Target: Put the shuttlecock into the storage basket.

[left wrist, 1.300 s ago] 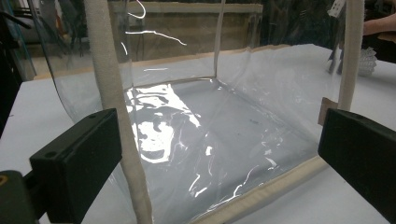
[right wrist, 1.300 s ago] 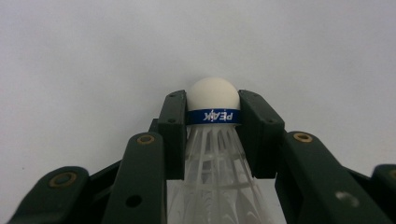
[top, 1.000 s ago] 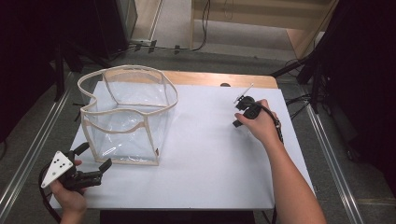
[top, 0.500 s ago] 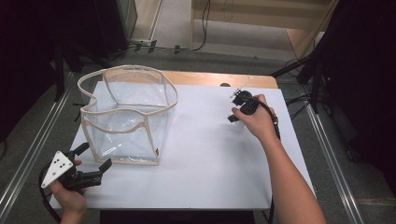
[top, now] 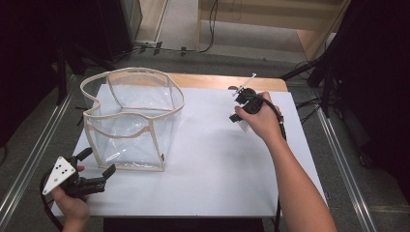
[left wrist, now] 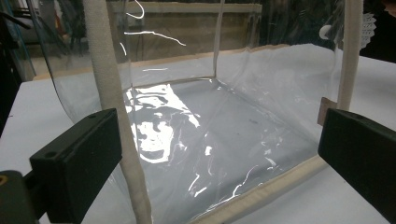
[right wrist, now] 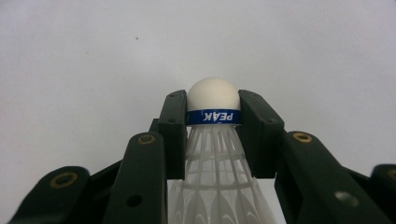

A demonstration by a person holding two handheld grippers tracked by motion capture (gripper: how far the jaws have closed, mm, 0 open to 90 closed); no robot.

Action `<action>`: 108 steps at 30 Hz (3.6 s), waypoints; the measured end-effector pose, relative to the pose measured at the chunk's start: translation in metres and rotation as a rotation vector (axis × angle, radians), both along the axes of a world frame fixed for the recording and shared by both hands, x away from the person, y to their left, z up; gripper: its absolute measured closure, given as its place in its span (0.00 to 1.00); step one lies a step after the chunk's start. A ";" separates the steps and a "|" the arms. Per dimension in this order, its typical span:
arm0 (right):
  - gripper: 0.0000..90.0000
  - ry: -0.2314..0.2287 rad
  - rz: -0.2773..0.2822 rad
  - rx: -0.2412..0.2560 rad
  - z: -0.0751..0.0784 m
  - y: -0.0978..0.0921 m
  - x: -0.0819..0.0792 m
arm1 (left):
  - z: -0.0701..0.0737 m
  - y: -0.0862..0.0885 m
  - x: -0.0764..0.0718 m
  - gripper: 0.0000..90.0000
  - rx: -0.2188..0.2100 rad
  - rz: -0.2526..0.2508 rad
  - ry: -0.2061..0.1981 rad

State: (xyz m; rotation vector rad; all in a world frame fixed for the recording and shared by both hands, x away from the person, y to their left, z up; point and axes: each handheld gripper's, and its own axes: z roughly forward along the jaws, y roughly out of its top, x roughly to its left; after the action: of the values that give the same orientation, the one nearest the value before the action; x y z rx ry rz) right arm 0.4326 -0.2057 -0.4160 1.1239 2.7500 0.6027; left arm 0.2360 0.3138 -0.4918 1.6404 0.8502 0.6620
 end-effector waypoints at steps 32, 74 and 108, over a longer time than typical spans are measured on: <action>0.69 -0.025 0.107 0.005 0.039 0.028 0.004 | 0.000 0.000 0.000 0.00 0.000 -0.003 0.000; 0.69 -0.065 0.182 0.031 0.083 0.063 0.010 | 0.000 0.000 0.000 0.00 0.006 -0.008 0.003; 0.69 -0.098 0.250 0.068 0.119 0.097 0.012 | 0.000 -0.001 0.001 0.00 0.004 -0.009 0.002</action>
State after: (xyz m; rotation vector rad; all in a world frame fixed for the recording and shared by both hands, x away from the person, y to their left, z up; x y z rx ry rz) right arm 0.4447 -0.1089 -0.2966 0.7435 2.8240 0.7629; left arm 0.2365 0.3131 -0.4915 1.6479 0.8430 0.6563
